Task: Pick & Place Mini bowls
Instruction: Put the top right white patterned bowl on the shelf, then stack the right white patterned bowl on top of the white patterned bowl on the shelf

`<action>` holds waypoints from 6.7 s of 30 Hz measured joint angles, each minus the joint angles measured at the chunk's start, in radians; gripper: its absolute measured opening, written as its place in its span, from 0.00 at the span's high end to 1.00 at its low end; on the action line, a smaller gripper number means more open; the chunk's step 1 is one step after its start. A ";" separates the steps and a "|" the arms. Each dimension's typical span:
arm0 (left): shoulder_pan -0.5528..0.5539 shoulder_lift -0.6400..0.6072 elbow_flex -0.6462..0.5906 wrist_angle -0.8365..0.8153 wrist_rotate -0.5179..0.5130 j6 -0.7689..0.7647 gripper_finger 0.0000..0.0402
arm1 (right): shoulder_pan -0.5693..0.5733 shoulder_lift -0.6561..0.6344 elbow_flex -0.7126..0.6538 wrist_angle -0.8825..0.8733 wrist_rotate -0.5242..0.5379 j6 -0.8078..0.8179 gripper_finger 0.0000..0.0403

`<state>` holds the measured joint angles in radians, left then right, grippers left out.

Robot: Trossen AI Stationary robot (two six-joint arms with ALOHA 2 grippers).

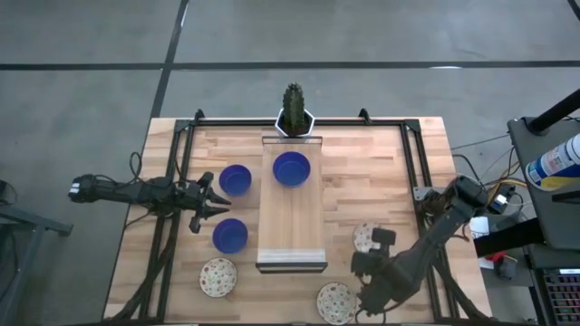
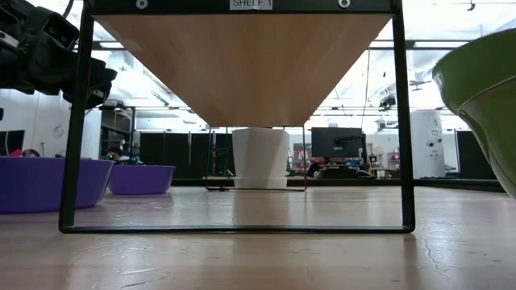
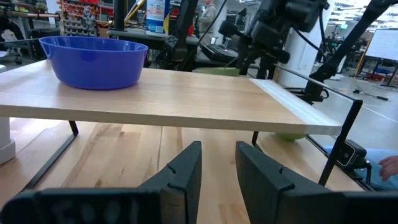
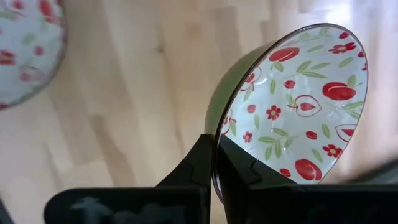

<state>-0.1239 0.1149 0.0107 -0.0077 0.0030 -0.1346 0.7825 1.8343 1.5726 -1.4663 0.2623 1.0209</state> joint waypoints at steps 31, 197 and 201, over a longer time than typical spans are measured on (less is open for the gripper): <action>0.000 0.000 0.000 0.000 0.000 0.000 0.74 | -0.265 0.085 0.504 -0.065 0.260 -0.879 0.98; 0.000 0.000 0.000 0.015 0.000 0.000 0.74 | -0.045 0.275 0.528 -0.086 -0.158 0.173 0.68; 0.000 0.000 0.000 0.015 0.000 0.000 0.74 | -0.045 0.275 0.436 0.006 -0.195 0.177 0.69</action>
<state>-0.1238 0.1146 0.0105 0.0074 0.0032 -0.1349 0.7376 2.1094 2.0085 -1.4603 0.0672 1.1979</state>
